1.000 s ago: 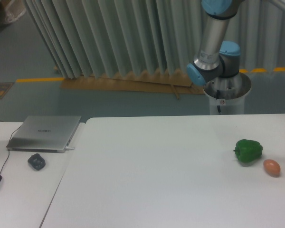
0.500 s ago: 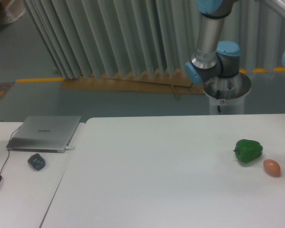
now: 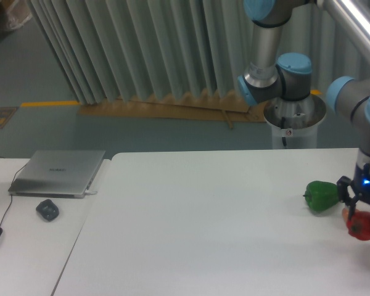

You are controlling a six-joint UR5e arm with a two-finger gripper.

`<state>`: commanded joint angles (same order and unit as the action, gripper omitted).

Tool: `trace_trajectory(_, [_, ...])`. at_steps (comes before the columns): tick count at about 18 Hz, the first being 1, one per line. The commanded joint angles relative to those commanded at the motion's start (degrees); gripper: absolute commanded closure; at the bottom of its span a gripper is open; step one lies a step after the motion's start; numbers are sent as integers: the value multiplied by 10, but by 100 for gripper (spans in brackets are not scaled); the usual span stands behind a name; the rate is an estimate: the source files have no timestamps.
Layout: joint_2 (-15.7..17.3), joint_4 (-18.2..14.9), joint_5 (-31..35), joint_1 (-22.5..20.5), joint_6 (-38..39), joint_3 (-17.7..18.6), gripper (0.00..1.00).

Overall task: Place the red pepper on the table
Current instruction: 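Bring the gripper holding a red pepper down beside the green pepper, then lower the red pepper onto the table and open the gripper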

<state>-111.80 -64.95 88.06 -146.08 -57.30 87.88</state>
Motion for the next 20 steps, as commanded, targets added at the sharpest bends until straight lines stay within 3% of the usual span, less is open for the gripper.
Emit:
trace_trajectory(3, [-8,-1,22,12,-3,4,59])
trace_trajectory(5, [-13,2,75,25,0,15,51])
trace_trajectory(9, [-15,2,78,27,2,19,51])
trace_trajectory(11, [-16,3,78,33,3,19,46])
trace_trajectory(13, [-20,4,79,35,3,19,35])
trace_trajectory(15, [-19,5,79,35,2,19,7])
trace_trajectory(16, [-19,5,79,35,0,19,0])
trace_trajectory(20, [-15,3,87,35,-1,12,0])
